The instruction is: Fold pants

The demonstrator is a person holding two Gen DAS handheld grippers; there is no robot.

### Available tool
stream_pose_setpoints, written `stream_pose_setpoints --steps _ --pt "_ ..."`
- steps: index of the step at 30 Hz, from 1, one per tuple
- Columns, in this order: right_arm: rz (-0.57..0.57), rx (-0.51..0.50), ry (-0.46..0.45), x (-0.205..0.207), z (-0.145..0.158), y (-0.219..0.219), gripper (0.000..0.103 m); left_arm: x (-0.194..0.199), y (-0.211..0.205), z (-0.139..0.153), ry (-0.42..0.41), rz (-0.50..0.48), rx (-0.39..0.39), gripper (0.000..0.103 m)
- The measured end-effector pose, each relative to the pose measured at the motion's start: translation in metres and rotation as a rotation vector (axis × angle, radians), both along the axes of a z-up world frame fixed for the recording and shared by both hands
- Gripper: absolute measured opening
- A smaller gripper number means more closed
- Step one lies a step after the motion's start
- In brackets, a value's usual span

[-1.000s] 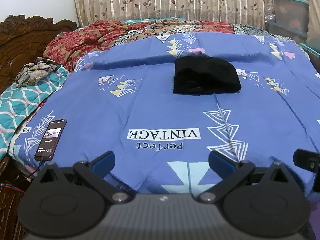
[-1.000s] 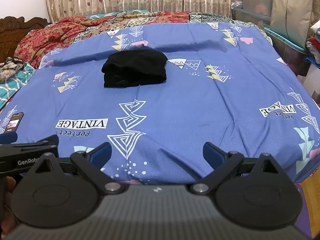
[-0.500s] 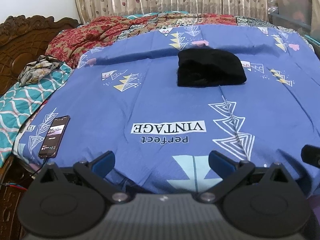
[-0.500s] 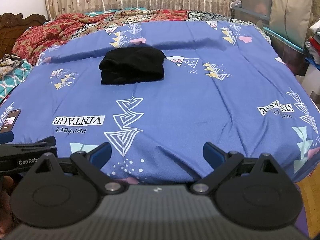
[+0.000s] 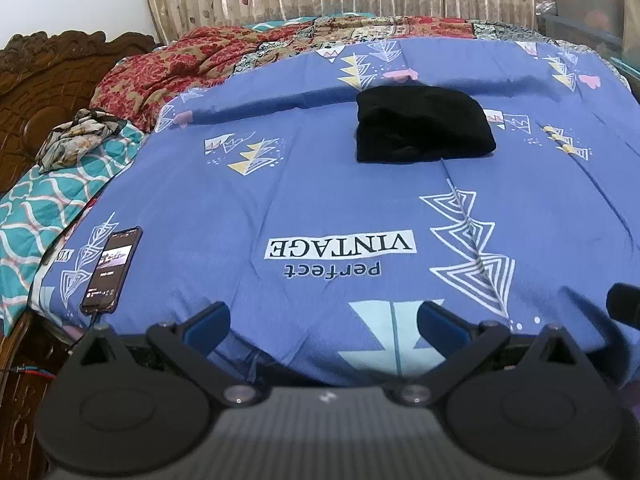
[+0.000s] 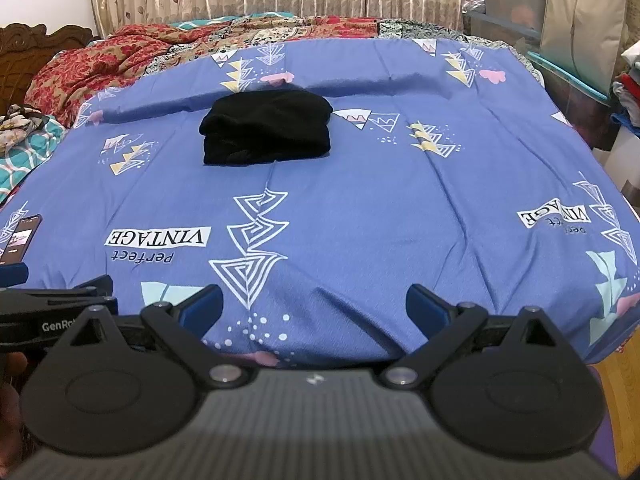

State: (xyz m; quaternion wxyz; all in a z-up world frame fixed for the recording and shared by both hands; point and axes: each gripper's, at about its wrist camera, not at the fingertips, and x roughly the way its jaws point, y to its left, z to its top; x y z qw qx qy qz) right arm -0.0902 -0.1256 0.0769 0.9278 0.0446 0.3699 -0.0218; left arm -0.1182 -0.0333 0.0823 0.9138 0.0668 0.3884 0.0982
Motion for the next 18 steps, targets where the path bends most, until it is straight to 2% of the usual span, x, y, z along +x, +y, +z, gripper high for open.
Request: stream_pose_setpoints --steps 9,18 --pt "0.012 0.063 -0.011 -0.002 0.001 -0.016 0.099 0.002 -0.001 -0.002 0.030 -0.007 0.004 0.103" --pt "0.040 0.068 -0.003 0.000 -0.001 -0.020 0.099 0.002 0.001 -0.004 0.049 -0.014 -0.015 0.103"
